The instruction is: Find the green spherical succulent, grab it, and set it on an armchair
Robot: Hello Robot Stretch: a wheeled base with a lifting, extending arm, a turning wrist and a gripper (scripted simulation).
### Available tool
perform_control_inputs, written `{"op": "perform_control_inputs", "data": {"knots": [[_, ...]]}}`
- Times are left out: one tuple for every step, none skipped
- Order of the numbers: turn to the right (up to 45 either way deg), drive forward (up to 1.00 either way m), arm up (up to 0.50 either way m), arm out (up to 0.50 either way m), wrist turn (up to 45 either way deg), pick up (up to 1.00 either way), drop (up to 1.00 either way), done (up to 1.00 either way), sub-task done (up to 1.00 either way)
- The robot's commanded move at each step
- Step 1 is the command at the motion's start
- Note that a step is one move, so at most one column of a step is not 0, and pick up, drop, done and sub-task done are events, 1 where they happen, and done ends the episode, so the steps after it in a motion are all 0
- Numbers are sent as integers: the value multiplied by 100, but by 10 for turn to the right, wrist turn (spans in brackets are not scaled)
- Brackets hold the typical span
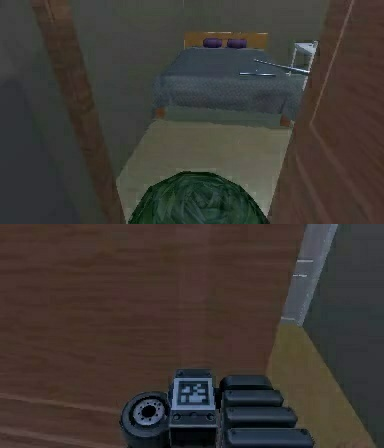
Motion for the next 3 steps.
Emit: {"op": "perform_control_inputs", "data": {"knots": [[0,90,0,0,0,0,0,0,0],[450,0,0,0,0,0,0,0,0],[210,0,0,0,0,0,0,0,0]]}}
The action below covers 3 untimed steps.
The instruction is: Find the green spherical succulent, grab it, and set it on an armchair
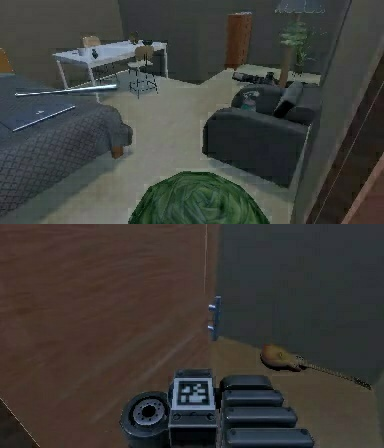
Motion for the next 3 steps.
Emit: {"op": "perform_control_inputs", "data": {"knots": [[0,35,0,0,0,0,0,0,0],[150,0,0,0,0,0,0,0,0],[0,95,0,0,0,0,0,0,0]]}}
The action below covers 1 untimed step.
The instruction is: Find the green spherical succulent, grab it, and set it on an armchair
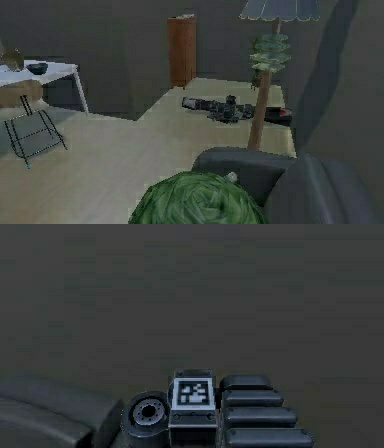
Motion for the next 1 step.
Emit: {"op": "perform_control_inputs", "data": {"knots": [[390,0,0,0,0,0,0,0,0]]}}
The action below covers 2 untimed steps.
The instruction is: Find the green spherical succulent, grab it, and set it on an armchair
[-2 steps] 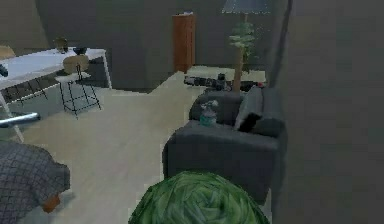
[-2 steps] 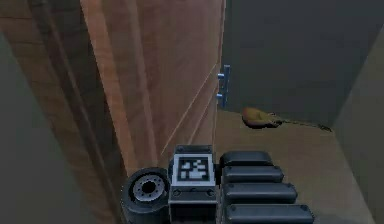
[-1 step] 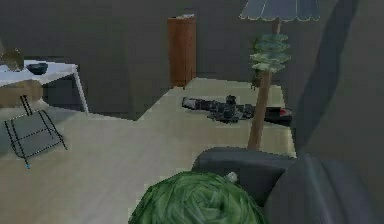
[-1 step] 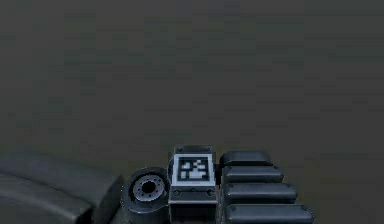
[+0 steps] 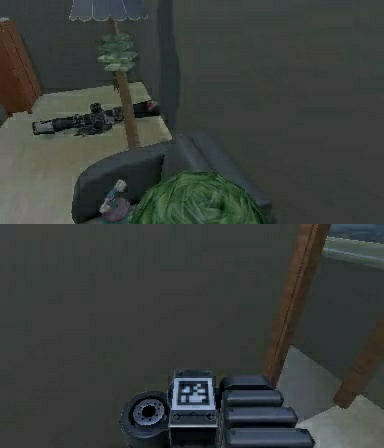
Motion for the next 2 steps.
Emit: {"op": "perform_control_inputs", "data": {"knots": [[0,5,0,0,0,0,0,0,0],[-360,0,0,0,0,0,0,0,0]]}}
